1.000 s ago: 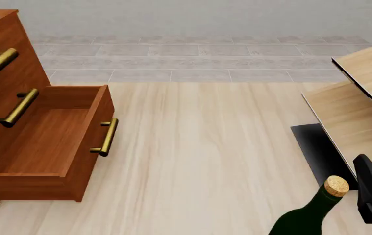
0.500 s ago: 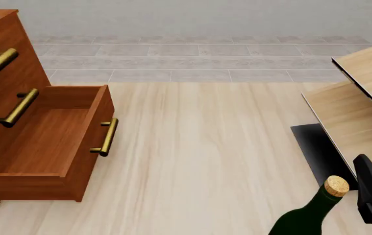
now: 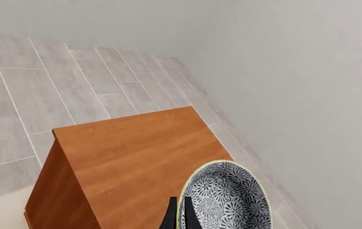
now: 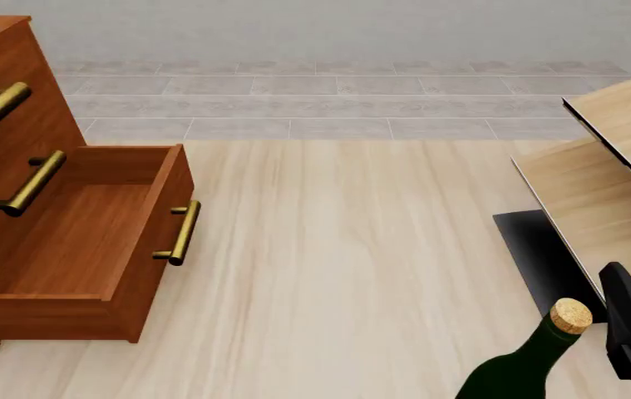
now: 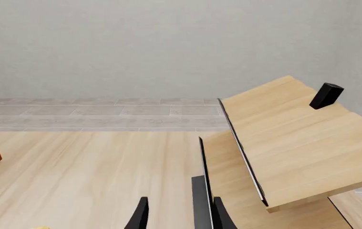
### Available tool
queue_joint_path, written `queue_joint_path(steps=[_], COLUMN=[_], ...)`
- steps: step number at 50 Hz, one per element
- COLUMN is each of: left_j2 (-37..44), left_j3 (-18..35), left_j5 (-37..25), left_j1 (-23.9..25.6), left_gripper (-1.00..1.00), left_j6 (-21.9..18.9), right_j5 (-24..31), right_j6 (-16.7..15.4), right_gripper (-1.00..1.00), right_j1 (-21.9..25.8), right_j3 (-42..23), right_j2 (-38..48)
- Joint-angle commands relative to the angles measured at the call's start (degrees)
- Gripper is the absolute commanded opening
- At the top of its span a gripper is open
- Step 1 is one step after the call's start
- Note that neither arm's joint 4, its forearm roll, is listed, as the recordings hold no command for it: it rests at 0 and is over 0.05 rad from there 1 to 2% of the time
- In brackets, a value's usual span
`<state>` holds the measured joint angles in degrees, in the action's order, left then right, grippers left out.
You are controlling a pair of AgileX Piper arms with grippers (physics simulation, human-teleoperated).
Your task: Put the bowl on top of the cabinet.
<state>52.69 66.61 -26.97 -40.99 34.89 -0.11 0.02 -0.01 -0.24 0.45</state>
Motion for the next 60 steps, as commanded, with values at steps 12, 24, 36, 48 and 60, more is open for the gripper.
queue_joint_path(steps=[12,24,36,48,60], left_j2=[1.91,2.69,3.52,4.63,5.43], left_j3=[-0.99,-1.75,-1.9,-2.91,-3.51], left_j5=[2.74,4.49,5.62,7.34,8.42], left_j1=[0.53,0.05,-0.56,-0.69,-0.89], left_gripper=[-1.0,-1.0,-1.0,-1.0,-1.0], left_j6=[-1.86,-2.84,-3.33,-3.99,-4.68], right_j5=[0.0,0.0,0.0,0.0,0.0], right_j6=[0.01,0.0,-0.01,0.0,-0.01], right_gripper=[1.0,1.0,1.0,1.0,1.0], right_j1=[0.01,0.01,-0.01,0.0,0.01], right_j3=[0.0,0.0,0.0,0.0,0.0], right_j2=[-0.01,-0.01,-0.01,-0.02,0.0])
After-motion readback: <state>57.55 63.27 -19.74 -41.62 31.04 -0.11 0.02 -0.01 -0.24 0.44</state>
